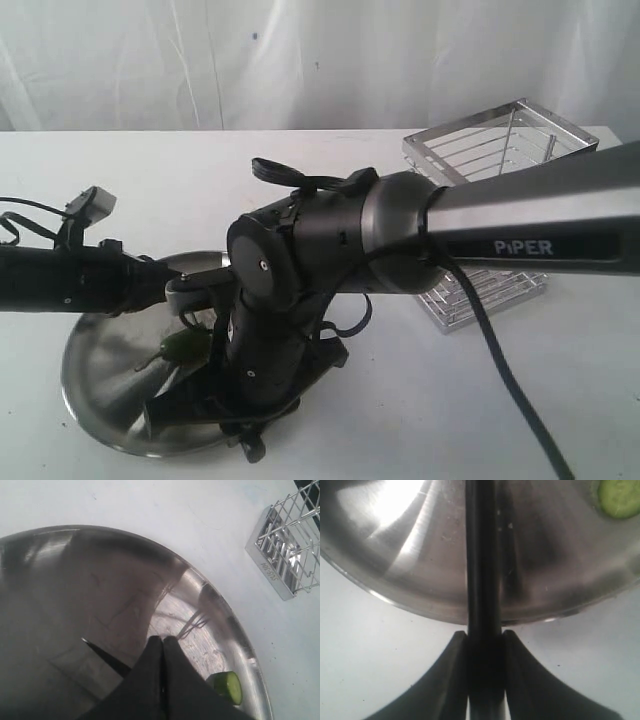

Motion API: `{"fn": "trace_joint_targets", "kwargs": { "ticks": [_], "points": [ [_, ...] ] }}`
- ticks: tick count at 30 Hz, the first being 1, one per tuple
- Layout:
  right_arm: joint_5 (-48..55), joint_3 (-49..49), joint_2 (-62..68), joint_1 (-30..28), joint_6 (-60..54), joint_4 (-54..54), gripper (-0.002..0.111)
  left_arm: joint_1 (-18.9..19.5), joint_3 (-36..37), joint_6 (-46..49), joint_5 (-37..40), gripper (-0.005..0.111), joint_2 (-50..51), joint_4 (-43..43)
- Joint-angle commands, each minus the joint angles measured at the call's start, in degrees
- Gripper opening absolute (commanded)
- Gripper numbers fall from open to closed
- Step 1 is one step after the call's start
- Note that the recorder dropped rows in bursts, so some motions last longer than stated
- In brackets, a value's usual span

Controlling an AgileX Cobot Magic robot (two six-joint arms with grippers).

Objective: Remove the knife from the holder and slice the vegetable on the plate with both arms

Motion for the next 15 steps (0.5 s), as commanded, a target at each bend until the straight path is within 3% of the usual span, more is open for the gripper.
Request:
{"fn": "trace_joint_targets", "kwargs": {
  "ticks": [1, 15],
  "points": [
    [-0.4, -0.1, -0.1, 0.0, 0.0, 0.0, 0.0, -0.3, 0.1, 0.1, -2.7, 0.0, 2.0, -1.2],
    [0.1, 0.0, 1.9, 0.0, 0.0, 0.6, 0.0, -0.3, 2.0, -0.6, -10.0, 0.0, 6.5, -1.2]
  ]
}}
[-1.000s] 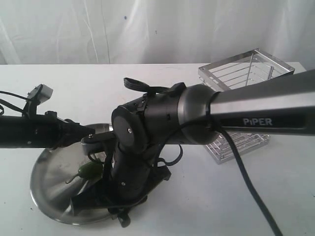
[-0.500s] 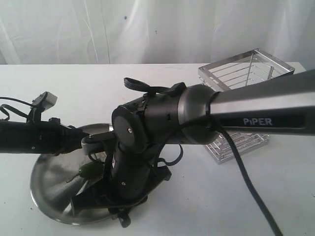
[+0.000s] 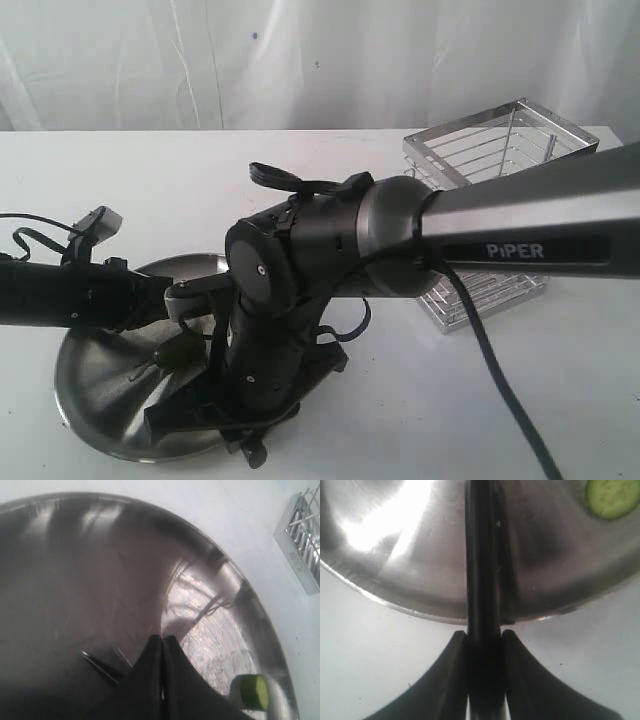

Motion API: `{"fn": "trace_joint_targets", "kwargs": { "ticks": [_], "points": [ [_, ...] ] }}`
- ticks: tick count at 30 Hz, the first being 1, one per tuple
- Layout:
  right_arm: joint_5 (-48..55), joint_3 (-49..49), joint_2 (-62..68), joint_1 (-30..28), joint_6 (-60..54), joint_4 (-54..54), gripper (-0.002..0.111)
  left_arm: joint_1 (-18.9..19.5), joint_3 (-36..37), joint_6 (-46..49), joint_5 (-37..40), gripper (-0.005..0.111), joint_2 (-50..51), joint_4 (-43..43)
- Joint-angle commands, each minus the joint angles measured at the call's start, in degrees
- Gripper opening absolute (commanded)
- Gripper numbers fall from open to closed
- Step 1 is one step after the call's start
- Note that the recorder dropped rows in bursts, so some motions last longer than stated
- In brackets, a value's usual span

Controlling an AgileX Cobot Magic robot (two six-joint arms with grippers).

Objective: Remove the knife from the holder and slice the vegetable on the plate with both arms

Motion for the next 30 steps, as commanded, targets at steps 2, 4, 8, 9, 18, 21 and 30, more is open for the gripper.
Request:
{"fn": "trace_joint_targets", "kwargs": {
  "ticks": [2, 4, 8, 9, 18, 21, 30],
  "points": [
    [0.1, 0.0, 2.2, -0.1, -0.3, 0.5, 0.0, -0.1, 2.0, 0.0, -7.8, 0.0, 2.1, -1.2],
    [0.9, 0.0, 2.8, -0.1, -0.3, 0.5, 0.0, -0.1, 2.0, 0.0, -7.8, 0.0, 2.1, -1.2],
    [1.0, 0.0, 2.7, -0.1, -0.3, 0.5, 0.0, -0.1, 2.0, 0.0, -7.8, 0.0, 2.1, -1.2],
    [1.0, 0.0, 2.7, -0.1, -0.3, 0.5, 0.0, -0.1, 2.0, 0.0, -7.8, 0.0, 2.1, -1.2],
    [0.9, 0.0, 2.7, -0.1, 0.1, 0.5, 0.0, -0.1, 2.0, 0.0, -7.3, 0.0, 2.1, -1.2],
    [0.9, 0.0, 2.7, -0.1, 0.4, 0.5, 0.0, -0.1, 2.0, 0.0, -4.5, 0.0, 2.1, -1.2],
    [1.1, 0.0, 2.7, -0.1, 0.4, 0.5, 0.0, 0.0, 0.1, 0.4, 1.9, 0.0, -1.7, -1.2]
  ]
}}
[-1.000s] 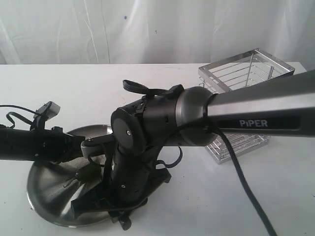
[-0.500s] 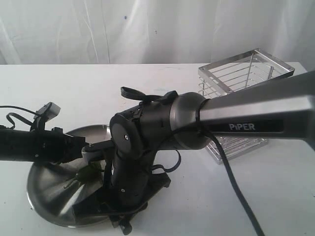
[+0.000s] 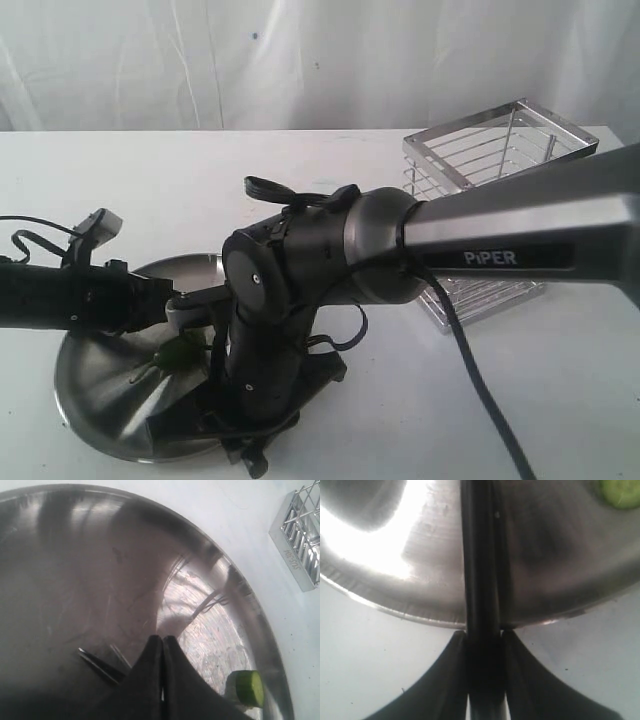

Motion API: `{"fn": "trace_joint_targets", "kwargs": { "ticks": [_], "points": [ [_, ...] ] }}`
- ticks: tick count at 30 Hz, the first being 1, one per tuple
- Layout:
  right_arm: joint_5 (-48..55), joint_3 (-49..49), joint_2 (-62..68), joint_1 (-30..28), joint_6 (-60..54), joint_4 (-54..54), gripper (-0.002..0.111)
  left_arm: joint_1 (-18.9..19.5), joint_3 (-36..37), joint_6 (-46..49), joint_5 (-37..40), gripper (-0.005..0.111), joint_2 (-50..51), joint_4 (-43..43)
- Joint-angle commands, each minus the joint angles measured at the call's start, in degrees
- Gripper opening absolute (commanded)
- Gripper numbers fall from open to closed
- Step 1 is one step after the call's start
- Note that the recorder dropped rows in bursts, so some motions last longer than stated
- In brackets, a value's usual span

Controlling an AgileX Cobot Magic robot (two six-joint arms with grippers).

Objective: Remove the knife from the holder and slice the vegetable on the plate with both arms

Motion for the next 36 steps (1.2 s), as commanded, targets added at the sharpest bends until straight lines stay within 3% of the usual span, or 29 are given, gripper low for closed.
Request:
{"fn": "trace_joint_targets", "kwargs": {
  "ticks": [1, 36],
  "points": [
    [0.7, 0.2, 0.6, -0.1, 0.8, -0.3, 0.0, 0.0, -0.3, 0.2, 1.2, 0.0, -2.3, -1.2],
    [2.0, 0.2, 0.3, -0.1, 0.7, -0.2, 0.0, -0.2, -0.3, 0.3, -0.7, 0.0, -2.0, -1.0]
  ]
}}
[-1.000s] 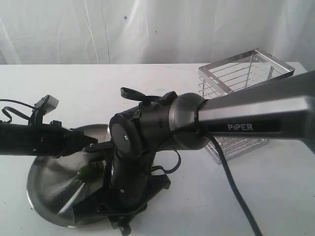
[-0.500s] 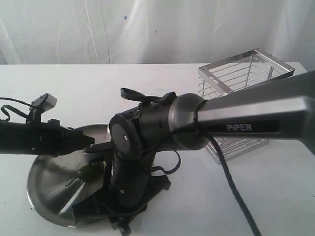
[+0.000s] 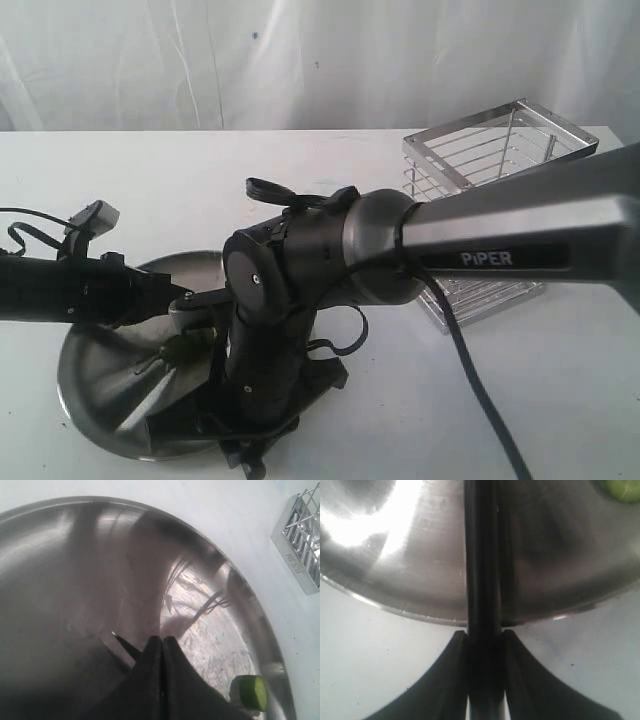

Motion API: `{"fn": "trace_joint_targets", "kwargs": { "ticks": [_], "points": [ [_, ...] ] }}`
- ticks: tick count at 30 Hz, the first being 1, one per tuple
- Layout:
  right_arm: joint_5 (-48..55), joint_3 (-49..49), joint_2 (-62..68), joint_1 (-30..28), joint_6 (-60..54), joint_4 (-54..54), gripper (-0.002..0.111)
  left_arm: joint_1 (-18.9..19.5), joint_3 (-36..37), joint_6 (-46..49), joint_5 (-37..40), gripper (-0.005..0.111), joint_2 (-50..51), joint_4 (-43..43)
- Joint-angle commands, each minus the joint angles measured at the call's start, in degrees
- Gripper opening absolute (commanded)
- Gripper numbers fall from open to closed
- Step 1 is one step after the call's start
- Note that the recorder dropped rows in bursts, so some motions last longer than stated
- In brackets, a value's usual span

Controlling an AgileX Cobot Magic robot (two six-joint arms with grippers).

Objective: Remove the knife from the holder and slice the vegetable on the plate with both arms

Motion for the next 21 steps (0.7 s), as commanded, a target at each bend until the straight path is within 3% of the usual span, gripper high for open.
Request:
{"fn": "trace_joint_targets", "kwargs": {
  "ticks": [1, 21],
  "points": [
    [1.5, 0.2, -0.2, -0.1, -0.2, -0.8, 0.0, -0.2, 0.0, 0.3, 0.4, 0.0, 0.0, -1.0],
    [6.3, 0.2, -0.8, -0.1, -0.7, -0.6, 0.0, -0.2, 0.0, -2.7, -3.1, 0.0, 0.2, 2.4]
  ]
}}
